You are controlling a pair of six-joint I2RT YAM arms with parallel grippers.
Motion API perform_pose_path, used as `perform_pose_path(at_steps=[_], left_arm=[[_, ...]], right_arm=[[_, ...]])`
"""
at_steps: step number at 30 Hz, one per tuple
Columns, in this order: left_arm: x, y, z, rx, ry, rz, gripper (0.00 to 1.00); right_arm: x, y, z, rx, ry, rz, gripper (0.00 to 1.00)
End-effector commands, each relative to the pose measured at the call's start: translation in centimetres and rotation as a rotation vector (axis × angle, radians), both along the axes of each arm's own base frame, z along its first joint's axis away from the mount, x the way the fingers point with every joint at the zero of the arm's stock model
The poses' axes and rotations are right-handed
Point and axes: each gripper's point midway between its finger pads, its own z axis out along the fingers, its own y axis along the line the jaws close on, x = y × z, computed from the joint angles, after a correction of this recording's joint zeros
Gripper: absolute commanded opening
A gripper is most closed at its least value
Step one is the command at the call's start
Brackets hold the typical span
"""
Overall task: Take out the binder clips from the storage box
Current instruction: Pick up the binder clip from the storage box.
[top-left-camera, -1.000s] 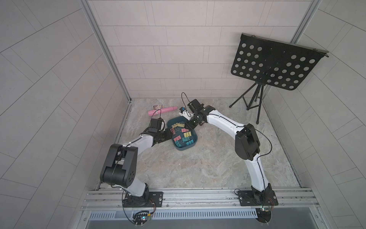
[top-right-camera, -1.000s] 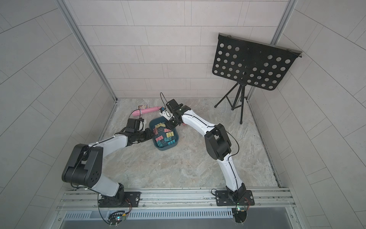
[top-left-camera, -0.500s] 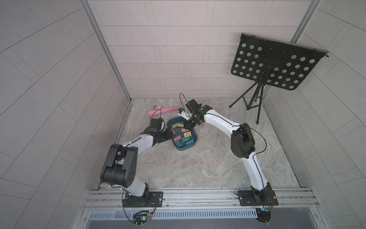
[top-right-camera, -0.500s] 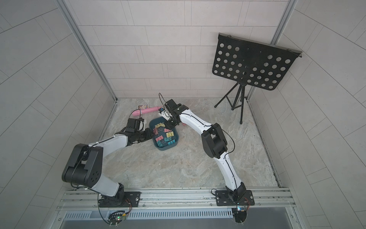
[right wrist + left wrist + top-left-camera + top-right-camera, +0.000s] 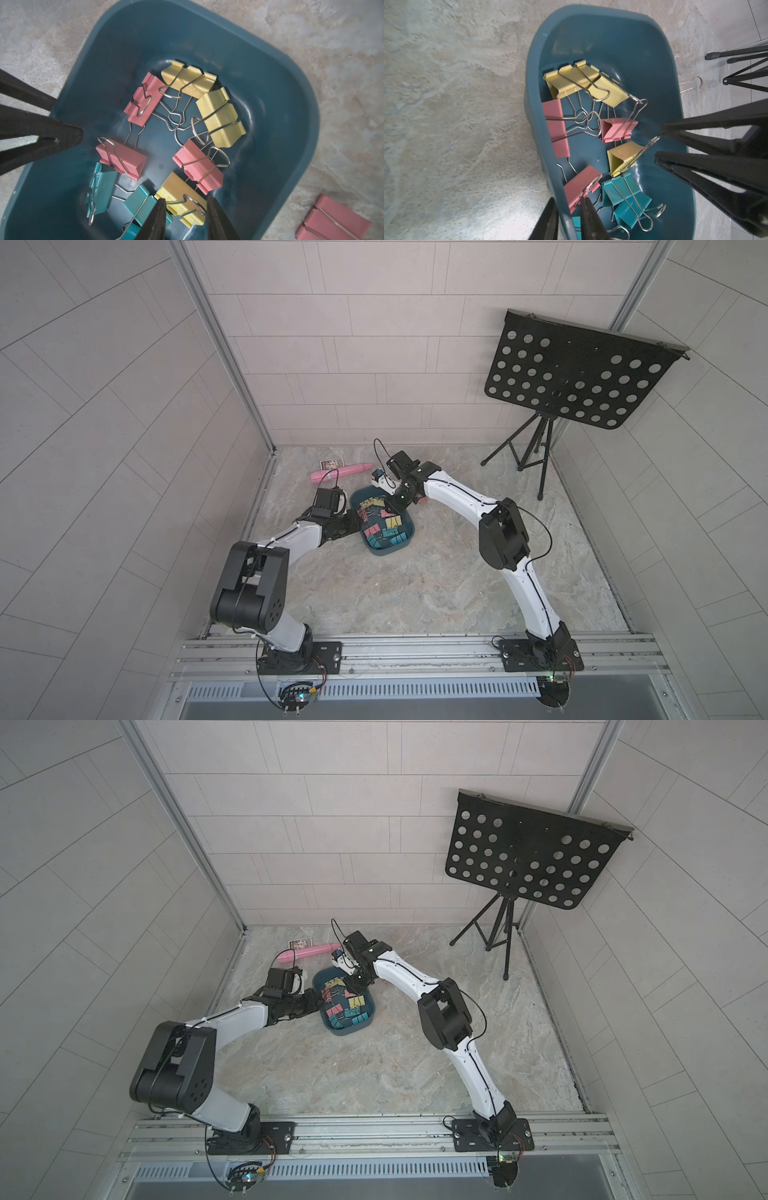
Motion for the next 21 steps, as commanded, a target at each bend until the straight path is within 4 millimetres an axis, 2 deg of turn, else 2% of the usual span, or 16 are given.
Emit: perform_pose_path(at_steps=[1, 9, 14, 21], left_arm=[[-0.72, 0.15, -0.51, 0.03, 0.037, -0.007, 0.26], [-0.83, 0.06, -0.59, 0.029, 0.04, -0.011, 0.26], [-0.77, 0.11, -0.52, 0.029, 0.037, -0.009, 0.26], [-0.92, 0.1, -0.63, 0.029, 0.041, -0.01, 0.26]], right_arm=[[-0.4, -0.07, -0.77, -0.035, 0.011, 0.012, 0.36], [-0.58, -0.13, -1.39, -0.042, 0.026, 0.015, 0.31], [-0.77, 0.11, -1.2, -0.032, 0.03, 0.022, 0.21], [-1.15, 0.45, -1.06, -0.015, 0.043, 0.033, 0.13]])
